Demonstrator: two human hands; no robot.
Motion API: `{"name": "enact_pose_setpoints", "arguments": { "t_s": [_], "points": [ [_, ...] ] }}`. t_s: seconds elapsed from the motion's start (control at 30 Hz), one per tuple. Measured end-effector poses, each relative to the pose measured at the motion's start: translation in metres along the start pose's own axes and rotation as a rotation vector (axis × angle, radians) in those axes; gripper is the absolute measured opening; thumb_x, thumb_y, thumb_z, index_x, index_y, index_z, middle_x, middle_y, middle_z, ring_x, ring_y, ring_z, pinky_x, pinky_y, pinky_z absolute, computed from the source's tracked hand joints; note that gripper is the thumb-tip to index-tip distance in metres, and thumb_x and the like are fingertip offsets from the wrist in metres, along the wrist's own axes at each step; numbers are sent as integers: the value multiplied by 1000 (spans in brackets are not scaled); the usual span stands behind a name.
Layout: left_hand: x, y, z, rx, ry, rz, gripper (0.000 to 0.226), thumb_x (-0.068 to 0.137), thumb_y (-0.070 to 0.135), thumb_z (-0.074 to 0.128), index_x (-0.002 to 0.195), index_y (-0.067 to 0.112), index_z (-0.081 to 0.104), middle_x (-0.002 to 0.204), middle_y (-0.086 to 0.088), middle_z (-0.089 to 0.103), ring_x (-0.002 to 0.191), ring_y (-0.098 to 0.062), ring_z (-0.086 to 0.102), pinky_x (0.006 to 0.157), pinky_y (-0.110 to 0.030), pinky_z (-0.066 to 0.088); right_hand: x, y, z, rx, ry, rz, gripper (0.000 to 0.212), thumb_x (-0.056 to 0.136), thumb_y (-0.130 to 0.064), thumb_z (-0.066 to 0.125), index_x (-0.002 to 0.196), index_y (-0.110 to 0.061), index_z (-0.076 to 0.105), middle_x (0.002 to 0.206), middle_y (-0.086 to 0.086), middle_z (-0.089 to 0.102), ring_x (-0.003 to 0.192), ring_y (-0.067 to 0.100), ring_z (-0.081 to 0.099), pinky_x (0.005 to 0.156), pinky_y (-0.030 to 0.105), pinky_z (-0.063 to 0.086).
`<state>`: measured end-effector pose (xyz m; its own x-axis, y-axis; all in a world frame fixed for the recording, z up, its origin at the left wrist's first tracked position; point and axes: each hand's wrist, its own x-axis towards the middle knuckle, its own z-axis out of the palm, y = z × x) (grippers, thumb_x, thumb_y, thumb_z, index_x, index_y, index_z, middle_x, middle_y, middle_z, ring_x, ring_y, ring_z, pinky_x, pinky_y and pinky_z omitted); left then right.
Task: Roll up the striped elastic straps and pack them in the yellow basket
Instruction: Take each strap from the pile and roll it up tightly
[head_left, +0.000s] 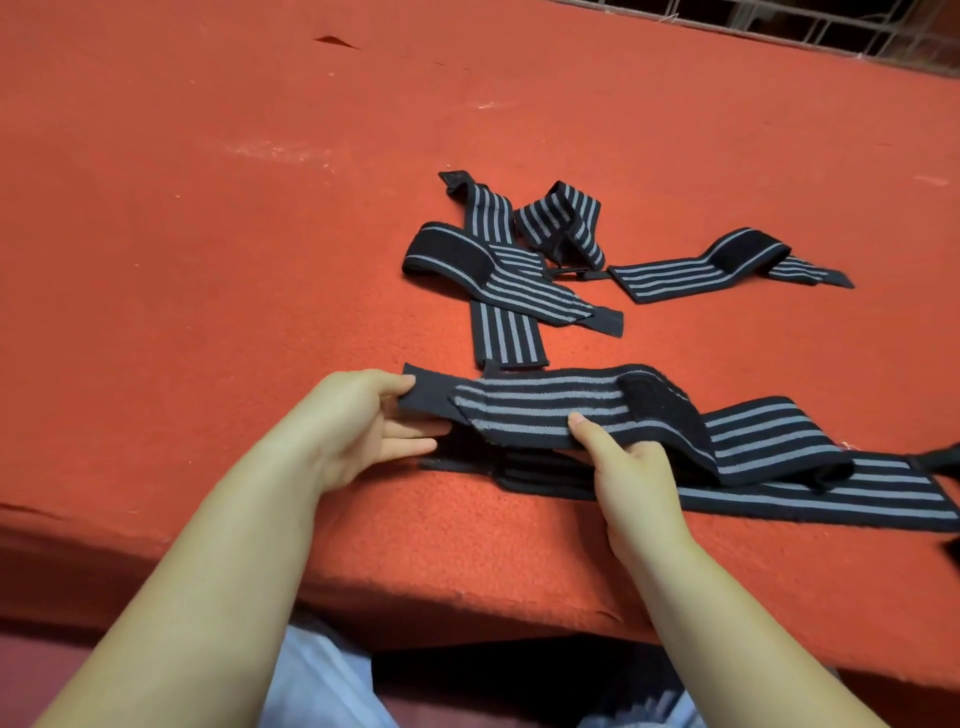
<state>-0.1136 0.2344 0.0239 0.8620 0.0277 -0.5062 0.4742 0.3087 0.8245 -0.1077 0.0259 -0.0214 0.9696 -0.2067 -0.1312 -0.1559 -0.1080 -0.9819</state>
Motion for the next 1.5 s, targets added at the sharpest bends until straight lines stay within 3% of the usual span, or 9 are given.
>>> {"name": "enact_pose_setpoints", "arguments": {
  "t_s": [0.07,0.13,0.2,0.43,0.77,1.07,1.3,1.4,1.5],
  "points": [
    [2,-5,0,21,28,18,20,97,10,41,90,7,60,84,-10,69,77,-25,68,65,-31,58,2,0,-2,21,2,29,60,76,-40,72,75,19,60,74,15,69,66,16,57,63,29,43],
    [6,-12,-1,144,88,38,14,95,10,49,84,9,57,81,-8,68,71,-19,68,60,-24,57,-1,-3,-6,-3,64,27,53,80,-32,73,47,-8,39,43,-7,45,46,2,40,49,16,34],
    [10,-19,-2,302,143,43,15,91,9,57,76,9,55,72,-7,65,56,-11,66,55,-19,54,-4,-3,-10,-59,100,2,61,84,-24,69,46,-20,22,34,-17,22,32,3,23,36,15,22],
    [22,-30,0,521,262,65,21,81,1,67,63,4,58,49,-8,59,38,-8,54,44,-17,47,-10,11,-13,-200,81,-85,62,88,-24,64,44,-21,21,36,-13,20,35,6,19,39,23,19],
    [22,-33,-1,557,296,80,18,81,-1,67,66,3,59,57,-11,62,50,-14,57,46,-18,49,-15,13,-13,-233,58,-118,66,89,-22,63,40,-23,19,32,-14,17,32,7,16,38,21,16],
    [27,-36,1,794,391,133,18,77,7,68,61,10,60,56,-9,66,56,-21,63,71,-33,57,-15,14,-12,-286,43,-147,66,89,-22,63,40,-22,19,31,-12,16,30,9,18,37,20,15],
    [13,-34,12,1237,539,262,16,78,22,67,81,21,52,99,-3,56,99,-28,55,83,-33,42,-13,19,-10,-303,60,-154,64,87,-24,65,41,-19,21,33,-13,18,32,10,20,38,21,19],
    [13,-40,26,1244,417,428,17,80,6,52,86,22,51,98,-3,49,102,-28,51,86,-32,37,-12,20,-7,-292,89,-157,62,86,-23,66,43,-18,21,29,-10,18,31,11,24,37,20,22],
    [17,-44,41,1192,262,339,10,92,19,42,87,16,51,100,-7,51,103,-30,52,88,-33,37,-10,25,-5,-314,100,-176,58,86,-24,67,45,-15,26,34,-12,23,33,10,29,39,20,25]
  ]
}}
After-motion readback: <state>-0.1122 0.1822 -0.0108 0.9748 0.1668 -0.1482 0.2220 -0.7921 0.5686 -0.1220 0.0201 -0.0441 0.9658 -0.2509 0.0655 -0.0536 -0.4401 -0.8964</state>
